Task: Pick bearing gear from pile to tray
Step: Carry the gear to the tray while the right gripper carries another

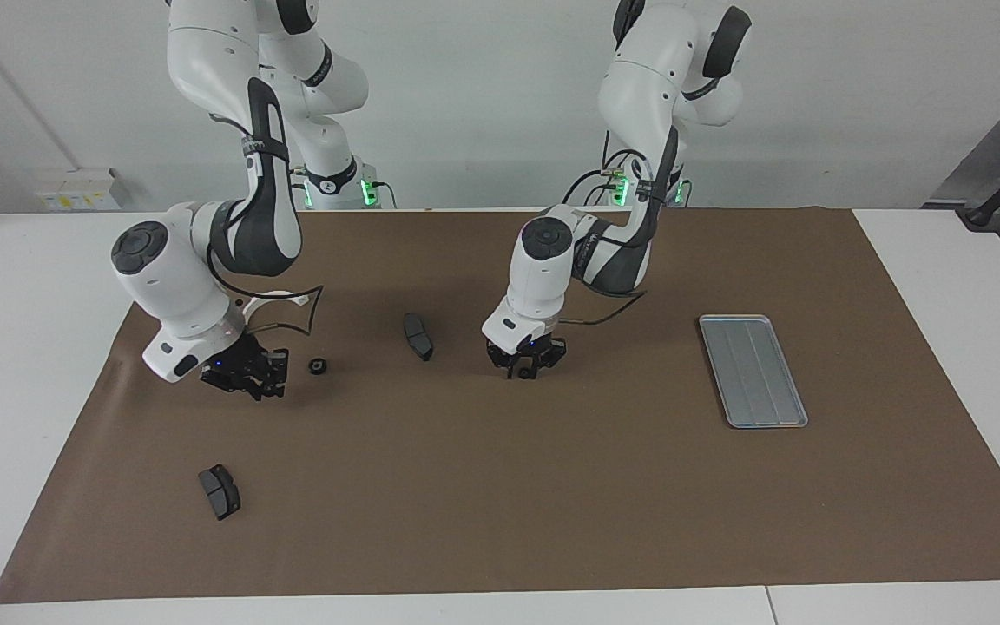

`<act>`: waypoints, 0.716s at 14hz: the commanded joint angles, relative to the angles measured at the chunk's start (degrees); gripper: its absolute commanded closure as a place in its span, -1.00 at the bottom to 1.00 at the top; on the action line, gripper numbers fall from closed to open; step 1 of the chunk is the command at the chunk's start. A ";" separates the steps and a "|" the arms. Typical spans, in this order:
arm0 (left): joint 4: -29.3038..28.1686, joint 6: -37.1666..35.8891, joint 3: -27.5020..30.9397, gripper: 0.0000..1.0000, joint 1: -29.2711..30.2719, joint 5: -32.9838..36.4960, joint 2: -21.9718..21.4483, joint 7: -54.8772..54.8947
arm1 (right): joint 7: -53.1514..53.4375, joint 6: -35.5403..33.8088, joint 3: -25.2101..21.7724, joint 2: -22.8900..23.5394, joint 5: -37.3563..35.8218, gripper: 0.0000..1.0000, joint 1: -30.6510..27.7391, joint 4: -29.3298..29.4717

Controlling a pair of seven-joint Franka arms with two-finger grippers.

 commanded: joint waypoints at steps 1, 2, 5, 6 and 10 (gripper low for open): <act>-2.35 0.35 0.76 0.31 -0.63 1.06 -1.97 0.84 | 0.33 -0.63 0.03 -0.32 1.07 1.00 -0.05 -0.06; -2.53 0.35 0.76 0.34 -0.63 1.06 -2.06 1.28 | 0.33 -0.63 0.03 -0.32 1.07 1.00 -0.05 0.02; -2.62 0.35 0.76 0.39 -0.63 1.06 -2.06 1.29 | 0.33 -0.80 0.03 -0.32 1.07 1.00 -0.05 0.11; -2.62 0.35 0.76 0.49 -0.54 1.06 -2.06 1.38 | 0.42 -1.24 0.03 -0.58 1.07 1.00 -0.05 0.37; -2.62 0.09 0.67 0.95 -0.54 1.06 -2.06 1.29 | 8.22 -7.47 1.08 -2.07 0.28 1.00 1.08 4.76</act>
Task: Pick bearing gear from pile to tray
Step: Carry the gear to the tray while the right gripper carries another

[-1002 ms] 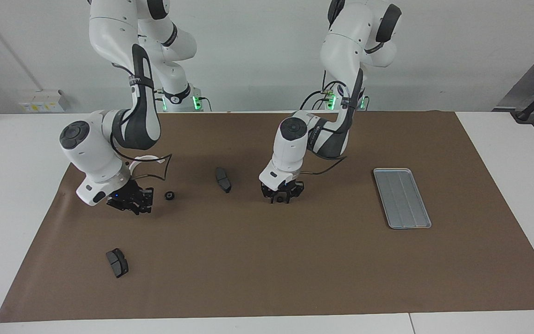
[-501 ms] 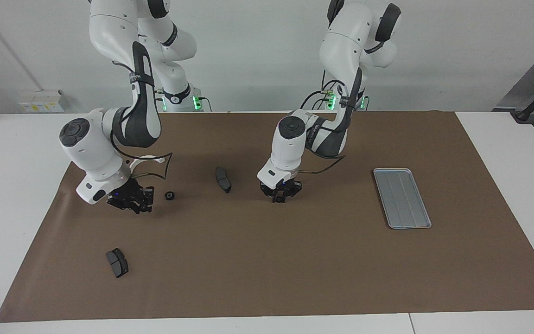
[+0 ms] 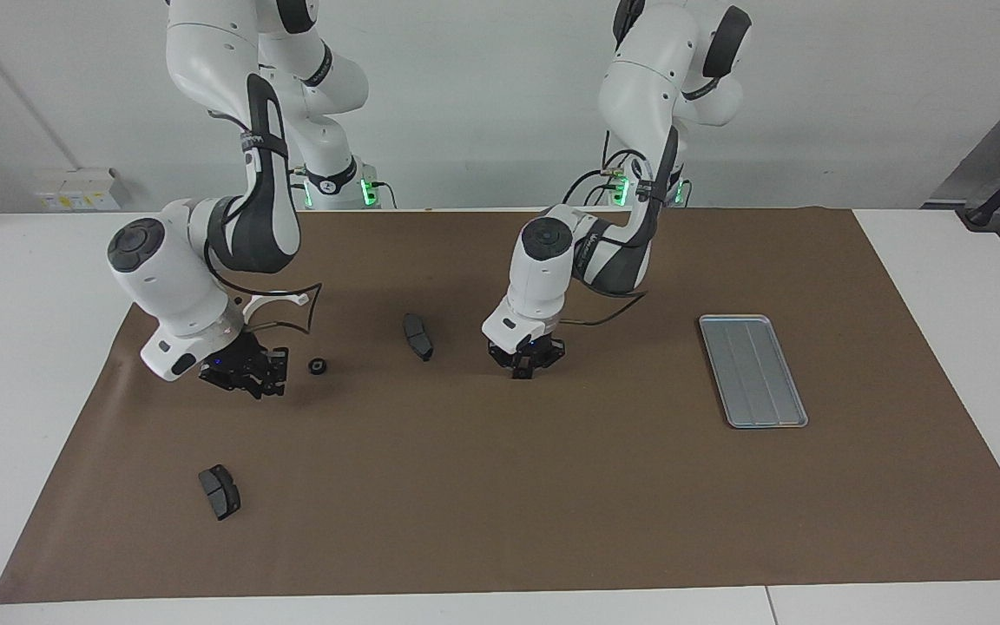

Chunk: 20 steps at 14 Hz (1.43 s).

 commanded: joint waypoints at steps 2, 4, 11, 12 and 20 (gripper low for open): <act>-1.68 -1.04 0.70 1.00 -0.37 0.96 -1.96 0.25 | 9.12 -5.06 0.87 -1.51 -0.16 1.00 2.45 3.72; 2.87 -7.69 1.14 1.00 0.95 0.79 -1.87 0.34 | 15.17 -5.06 3.49 -1.59 -0.25 1.00 3.25 4.08; 1.59 -16.33 1.05 1.00 20.88 0.17 -10.74 13.39 | 40.30 0.72 18.42 -0.90 -12.10 1.00 3.34 4.08; -0.16 -16.34 1.05 1.00 24.47 0.17 -11.62 16.91 | 45.65 2.83 20.71 0.06 -13.51 1.00 3.77 4.43; -19.85 0.96 1.05 1.00 36.90 0.17 -17.08 28.02 | 79.94 5.48 33.99 19.12 -36.17 1.00 6.67 20.50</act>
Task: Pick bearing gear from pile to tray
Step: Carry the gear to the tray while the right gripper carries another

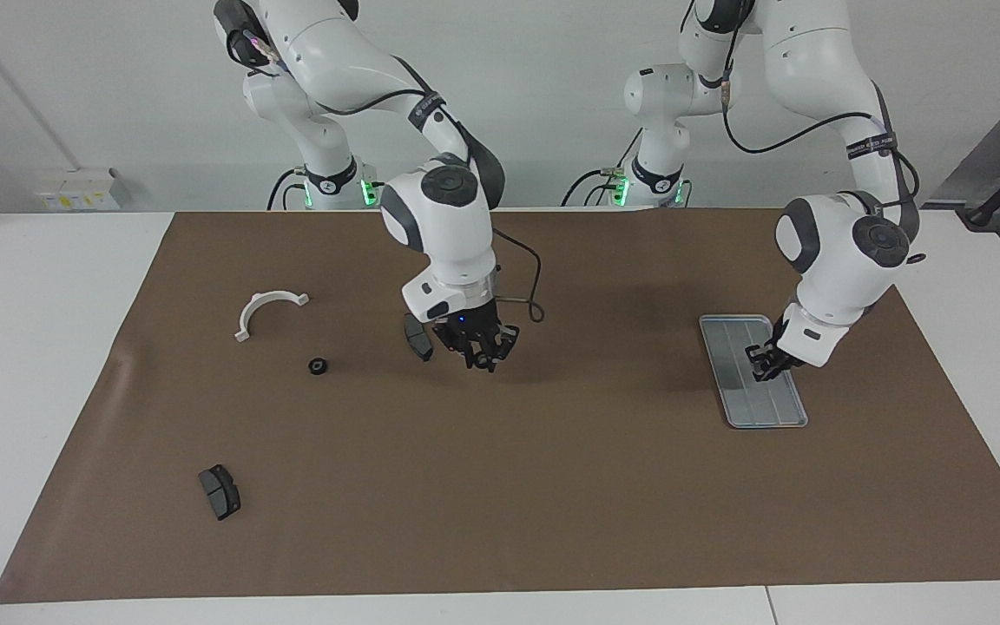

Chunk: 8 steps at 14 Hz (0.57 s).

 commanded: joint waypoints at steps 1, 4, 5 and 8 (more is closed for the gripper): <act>-7.87 4.93 -0.69 0.86 0.01 0.10 -4.04 -0.01 | 8.31 0.95 3.48 8.45 -7.63 1.00 0.62 7.93; -7.79 4.76 -0.69 -0.33 -0.52 0.18 -4.22 -0.01 | 11.57 3.77 3.49 10.56 -10.01 1.00 1.85 7.58; -7.27 4.76 -0.69 -0.53 -0.52 0.18 -4.05 -0.10 | 11.93 3.86 3.49 10.57 -11.41 0.92 1.85 7.41; -3.67 4.15 -1.13 -0.96 -1.83 0.18 -3.08 -1.06 | 11.93 4.56 3.49 10.39 -12.04 0.56 1.85 5.48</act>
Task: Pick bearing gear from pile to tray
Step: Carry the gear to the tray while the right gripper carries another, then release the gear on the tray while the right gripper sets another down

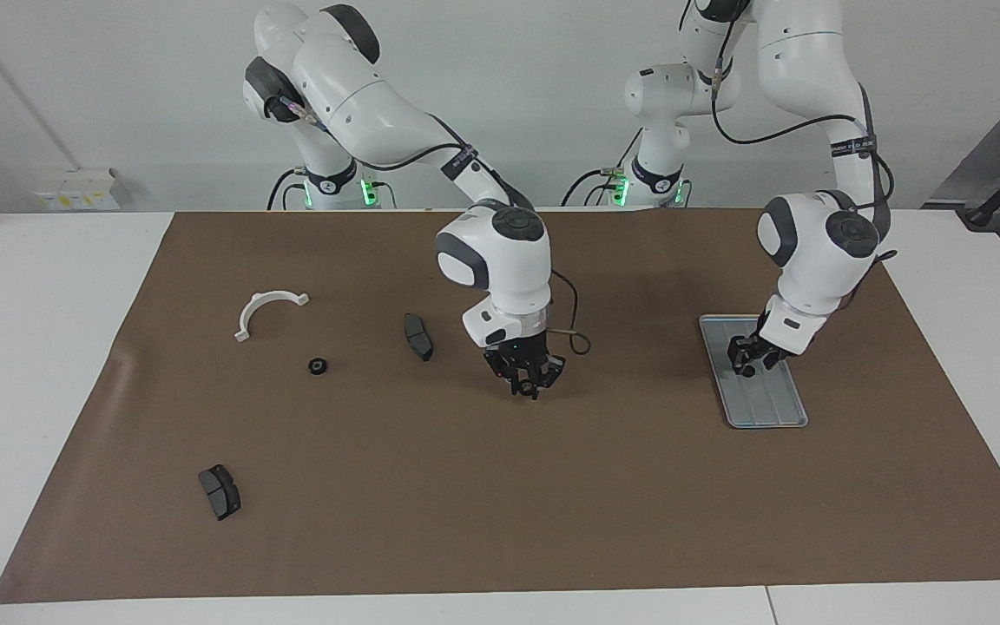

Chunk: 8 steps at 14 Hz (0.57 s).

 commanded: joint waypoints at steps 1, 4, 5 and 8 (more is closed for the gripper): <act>2.58 -0.37 0.14 -0.89 -3.57 0.01 0.19 -2.48 | 1.50 1.13 0.95 0.47 -2.06 0.39 -0.58 -1.15; 7.50 -4.40 0.14 -0.89 -7.88 -0.60 1.42 -8.02 | 1.50 1.13 0.95 0.29 -2.24 -0.98 -0.58 -1.68; 8.65 -5.11 0.14 -0.88 -8.86 -1.65 1.42 -9.25 | 1.59 0.44 0.95 0.12 -2.33 -1.00 -0.49 -1.51; 12.95 -5.12 0.14 -0.88 -13.59 -4.21 3.53 -14.69 | 0.02 -2.71 0.78 -3.82 -2.94 -1.00 -1.98 -1.77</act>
